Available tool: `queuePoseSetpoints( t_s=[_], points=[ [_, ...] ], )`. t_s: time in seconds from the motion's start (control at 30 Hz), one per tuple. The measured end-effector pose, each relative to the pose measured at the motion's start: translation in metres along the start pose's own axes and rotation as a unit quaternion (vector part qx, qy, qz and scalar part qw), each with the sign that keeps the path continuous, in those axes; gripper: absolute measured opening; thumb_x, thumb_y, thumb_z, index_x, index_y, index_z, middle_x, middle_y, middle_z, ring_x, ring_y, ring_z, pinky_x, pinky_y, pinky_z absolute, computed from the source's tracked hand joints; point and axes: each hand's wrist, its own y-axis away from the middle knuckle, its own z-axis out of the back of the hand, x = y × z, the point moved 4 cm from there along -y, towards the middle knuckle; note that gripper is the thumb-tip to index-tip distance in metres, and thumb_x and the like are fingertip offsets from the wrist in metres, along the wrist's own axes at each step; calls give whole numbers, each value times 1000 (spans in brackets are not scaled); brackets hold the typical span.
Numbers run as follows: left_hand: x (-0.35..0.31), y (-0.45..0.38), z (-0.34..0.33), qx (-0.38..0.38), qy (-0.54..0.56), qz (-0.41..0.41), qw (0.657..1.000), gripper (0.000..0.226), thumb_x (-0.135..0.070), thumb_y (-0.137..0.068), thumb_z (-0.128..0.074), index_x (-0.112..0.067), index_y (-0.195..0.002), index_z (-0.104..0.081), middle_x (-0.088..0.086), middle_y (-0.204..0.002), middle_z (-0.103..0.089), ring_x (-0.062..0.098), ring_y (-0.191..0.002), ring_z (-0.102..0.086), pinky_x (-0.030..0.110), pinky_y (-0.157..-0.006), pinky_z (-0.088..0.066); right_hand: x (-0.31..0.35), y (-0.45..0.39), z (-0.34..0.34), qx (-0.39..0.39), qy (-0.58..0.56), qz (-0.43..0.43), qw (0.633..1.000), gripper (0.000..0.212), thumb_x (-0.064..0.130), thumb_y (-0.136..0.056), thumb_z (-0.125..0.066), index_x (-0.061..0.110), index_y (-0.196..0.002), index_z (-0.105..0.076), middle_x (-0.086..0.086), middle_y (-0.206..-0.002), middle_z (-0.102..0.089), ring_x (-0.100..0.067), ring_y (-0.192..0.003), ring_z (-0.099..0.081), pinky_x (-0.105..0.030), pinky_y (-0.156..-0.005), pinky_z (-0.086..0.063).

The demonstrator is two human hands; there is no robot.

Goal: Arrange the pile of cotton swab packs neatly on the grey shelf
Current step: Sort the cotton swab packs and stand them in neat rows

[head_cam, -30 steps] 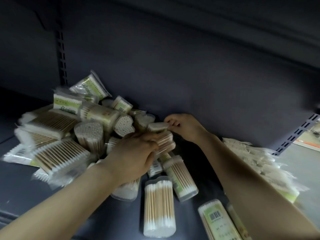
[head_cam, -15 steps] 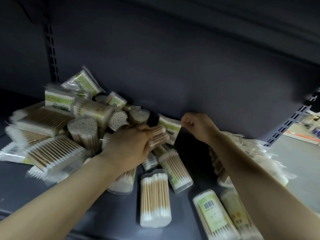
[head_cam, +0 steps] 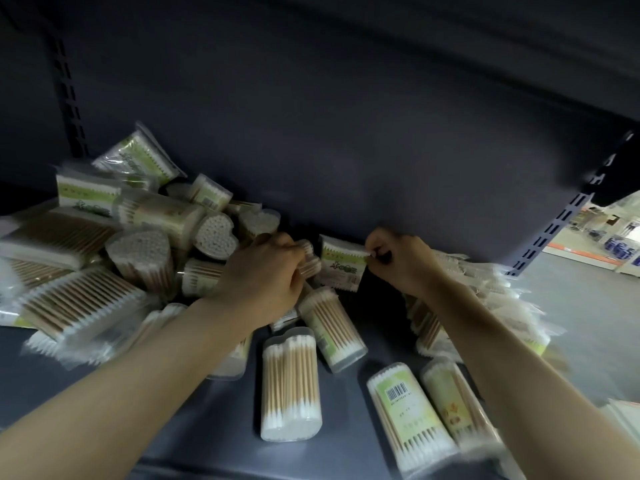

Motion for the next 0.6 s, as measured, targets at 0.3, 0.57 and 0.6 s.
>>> queuePoseSetpoints(
  t_s=[0.3,0.57,0.6],
  points=[
    [-3,-3,2,-28,43,17,999,29,-21,-88,-51,-16,-116,-59,5,-117,-57,26,-106,-54,32,-81,-40,7,-1,5,-7,-81,-16,997,19,12,-82,-66,5,-100,-63,-6,-100,-65,-17,-87,-58,-30,-83,-46],
    [-28,-14,-9,-6,77,18,997,37,-34,-94,-41,-18,-125,-54,3,-124,-55,23,-112,-52,33,-89,-42,-14,18,34,-63,-182,-52,980,12,5,-83,-62,7,-94,-68,-1,-90,-66,-11,-85,-61,-12,-76,-45],
    [-30,-16,-13,10,87,17,996,35,-34,-95,-40,-18,-121,-57,3,-122,-55,22,-111,-51,33,-91,-42,-15,20,35,-67,-206,-51,975,12,3,-83,-62,6,-93,-67,-3,-89,-66,-13,-86,-61,-20,-79,-47]
  ],
)
